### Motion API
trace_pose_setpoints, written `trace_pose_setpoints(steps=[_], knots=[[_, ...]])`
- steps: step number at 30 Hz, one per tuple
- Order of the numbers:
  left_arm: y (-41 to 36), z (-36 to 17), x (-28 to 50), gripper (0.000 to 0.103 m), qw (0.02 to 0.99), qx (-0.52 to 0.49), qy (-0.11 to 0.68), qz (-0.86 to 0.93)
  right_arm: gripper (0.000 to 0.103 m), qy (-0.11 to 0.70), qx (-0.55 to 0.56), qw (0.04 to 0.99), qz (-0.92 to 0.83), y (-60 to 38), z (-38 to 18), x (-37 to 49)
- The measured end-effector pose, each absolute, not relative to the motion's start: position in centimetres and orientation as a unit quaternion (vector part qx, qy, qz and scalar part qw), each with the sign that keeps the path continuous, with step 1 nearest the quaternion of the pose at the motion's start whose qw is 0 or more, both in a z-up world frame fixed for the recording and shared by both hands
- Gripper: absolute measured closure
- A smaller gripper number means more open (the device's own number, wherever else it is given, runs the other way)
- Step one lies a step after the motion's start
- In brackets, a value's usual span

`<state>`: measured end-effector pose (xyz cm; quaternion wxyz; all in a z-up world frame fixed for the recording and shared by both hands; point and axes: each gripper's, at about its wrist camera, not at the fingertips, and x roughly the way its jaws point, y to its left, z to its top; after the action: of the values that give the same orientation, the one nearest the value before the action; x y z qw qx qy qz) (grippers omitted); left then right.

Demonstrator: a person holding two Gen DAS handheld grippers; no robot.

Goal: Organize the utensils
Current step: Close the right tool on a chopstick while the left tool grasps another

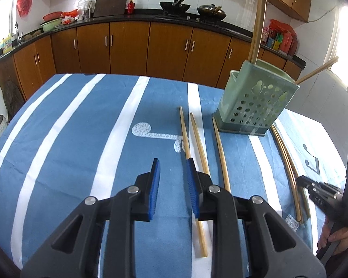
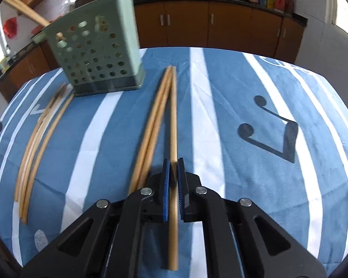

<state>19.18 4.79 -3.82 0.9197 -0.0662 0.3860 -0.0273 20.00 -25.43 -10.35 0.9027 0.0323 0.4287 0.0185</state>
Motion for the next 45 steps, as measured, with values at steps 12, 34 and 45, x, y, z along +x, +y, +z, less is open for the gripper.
trace_pose_setpoints(steps=[12, 34, 45], knots=[[2.5, -7.5, 19.8, 0.083, 0.898, -0.051, 0.433, -0.063, 0.096, 0.42, 0.066, 0.905, -0.03, -29.2, -10.4, 20.5], [3.6, -8.9, 23.0, 0.095, 0.9, -0.007, 0.436, -0.004, 0.096, 0.416, 0.059, 0.907, -0.015, -29.0, -10.3, 20.4], [5.7, -9.0, 23.4, 0.094, 0.903, -0.031, 0.427, -0.024, 0.096, 0.406, 0.066, 0.912, -0.014, -29.1, -10.4, 21.4]])
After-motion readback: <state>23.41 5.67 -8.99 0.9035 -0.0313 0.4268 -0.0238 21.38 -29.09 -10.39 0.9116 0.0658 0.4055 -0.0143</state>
